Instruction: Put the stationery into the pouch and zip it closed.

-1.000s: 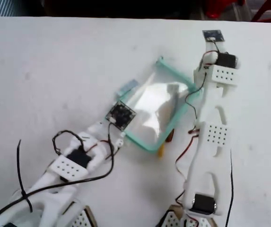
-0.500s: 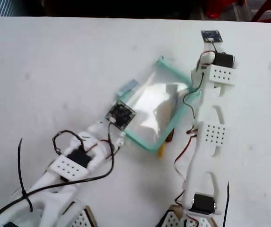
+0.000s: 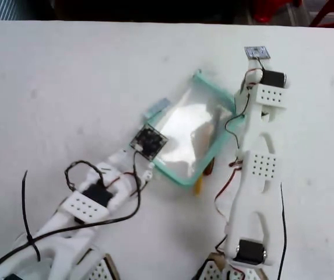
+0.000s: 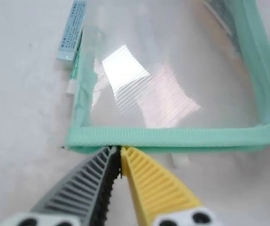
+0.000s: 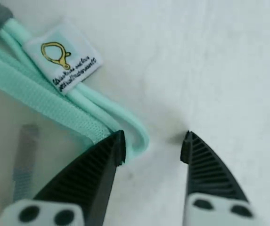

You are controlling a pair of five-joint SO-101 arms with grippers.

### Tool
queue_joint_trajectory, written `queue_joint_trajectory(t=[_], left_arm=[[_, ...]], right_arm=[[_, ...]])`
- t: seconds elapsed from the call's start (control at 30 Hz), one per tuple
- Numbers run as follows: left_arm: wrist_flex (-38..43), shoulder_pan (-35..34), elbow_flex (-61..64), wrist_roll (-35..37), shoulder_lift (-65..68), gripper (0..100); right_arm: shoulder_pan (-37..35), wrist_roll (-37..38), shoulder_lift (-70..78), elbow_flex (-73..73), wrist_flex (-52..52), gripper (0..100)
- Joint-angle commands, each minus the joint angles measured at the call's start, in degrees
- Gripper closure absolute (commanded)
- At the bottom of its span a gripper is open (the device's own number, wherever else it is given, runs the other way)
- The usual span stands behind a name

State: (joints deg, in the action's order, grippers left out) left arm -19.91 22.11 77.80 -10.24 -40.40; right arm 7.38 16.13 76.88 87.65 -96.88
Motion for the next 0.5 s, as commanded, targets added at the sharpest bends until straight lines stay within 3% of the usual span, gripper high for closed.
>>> queue_joint_trajectory(t=[0.0, 0.17, 0.47], left_arm=[[1.8, 0.7, -2.5, 0.0, 0.0, 97], [1.8, 0.7, -2.5, 0.0, 0.0, 97], [1.8, 0.7, -2.5, 0.0, 0.0, 97]], right_arm=[[-2.7, 0.0, -0.2, 0.6, -1.5, 80.0], [-6.5, 0.4, 0.0, 0.6, -0.2, 80.0], [-6.9, 0.5, 0.7, -0.1, 4.9, 80.1]])
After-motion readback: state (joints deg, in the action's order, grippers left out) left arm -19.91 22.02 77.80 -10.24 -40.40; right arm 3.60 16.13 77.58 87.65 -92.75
